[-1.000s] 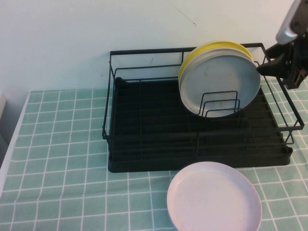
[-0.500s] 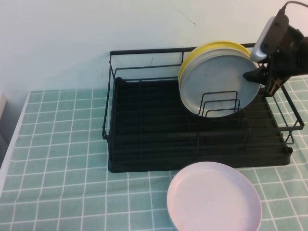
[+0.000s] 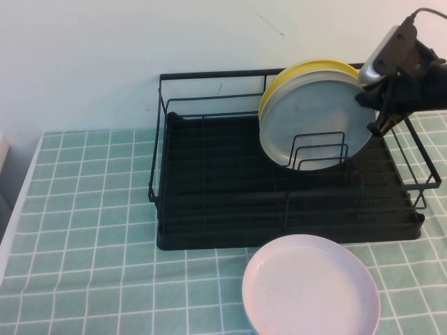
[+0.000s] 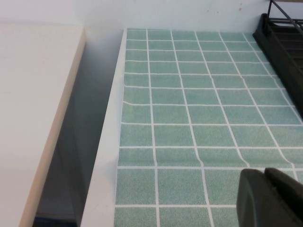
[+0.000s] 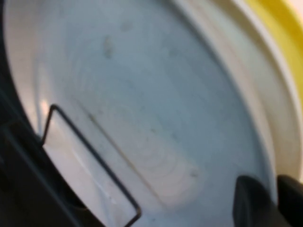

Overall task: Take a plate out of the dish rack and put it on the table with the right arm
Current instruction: Grasp the plate from the shelf, then place the plate from the table

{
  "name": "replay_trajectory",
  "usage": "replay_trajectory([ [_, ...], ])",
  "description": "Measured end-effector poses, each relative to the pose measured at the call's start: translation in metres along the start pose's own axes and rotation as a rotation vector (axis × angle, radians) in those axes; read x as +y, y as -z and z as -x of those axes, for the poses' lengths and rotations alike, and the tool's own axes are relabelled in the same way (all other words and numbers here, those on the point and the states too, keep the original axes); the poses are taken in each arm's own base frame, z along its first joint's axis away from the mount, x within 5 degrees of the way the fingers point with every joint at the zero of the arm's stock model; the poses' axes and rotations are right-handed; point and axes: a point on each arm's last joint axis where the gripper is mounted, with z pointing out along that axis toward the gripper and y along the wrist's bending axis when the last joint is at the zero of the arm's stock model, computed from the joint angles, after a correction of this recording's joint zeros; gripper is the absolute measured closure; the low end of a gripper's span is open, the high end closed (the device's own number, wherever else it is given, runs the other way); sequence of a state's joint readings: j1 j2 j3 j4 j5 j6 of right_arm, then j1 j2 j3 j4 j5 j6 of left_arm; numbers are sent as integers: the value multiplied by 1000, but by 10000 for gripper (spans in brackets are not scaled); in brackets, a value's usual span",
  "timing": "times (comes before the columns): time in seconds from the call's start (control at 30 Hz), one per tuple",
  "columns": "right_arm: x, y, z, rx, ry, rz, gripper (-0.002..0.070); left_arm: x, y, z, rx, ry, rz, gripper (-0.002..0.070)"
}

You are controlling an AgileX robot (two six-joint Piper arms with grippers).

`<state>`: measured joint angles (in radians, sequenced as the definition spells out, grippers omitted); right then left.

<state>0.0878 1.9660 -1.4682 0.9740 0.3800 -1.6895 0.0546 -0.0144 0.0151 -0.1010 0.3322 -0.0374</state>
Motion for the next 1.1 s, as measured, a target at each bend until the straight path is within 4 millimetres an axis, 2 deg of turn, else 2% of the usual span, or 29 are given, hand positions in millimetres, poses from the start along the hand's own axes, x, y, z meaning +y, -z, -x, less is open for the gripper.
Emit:
replay_trajectory([
  [0.1, -2, -1, 0, -1, -9, -21, 636, 0, 0, 0, 0, 0, 0, 677],
  [0.37, -3, 1, 3, -20, 6, -33, 647, 0, 0, 0, 0, 0, 0, 677],
  [0.53, -8, 19, 19, -75, 20, -68, 650, 0, 0, 0, 0, 0, 0, 677],
  [0.8, -15, 77, 63, -217, 43, -144, 664, 0, 0, 0, 0, 0, 0, 677],
  [0.97, -13, 131, 96, -346, -48, -178, 665, 0, 0, 0, 0, 0, 0, 677],
  [1.1, -4, 175, 117, -431, -110, -160, 666, 0, 0, 0, 0, 0, 0, 677],
])
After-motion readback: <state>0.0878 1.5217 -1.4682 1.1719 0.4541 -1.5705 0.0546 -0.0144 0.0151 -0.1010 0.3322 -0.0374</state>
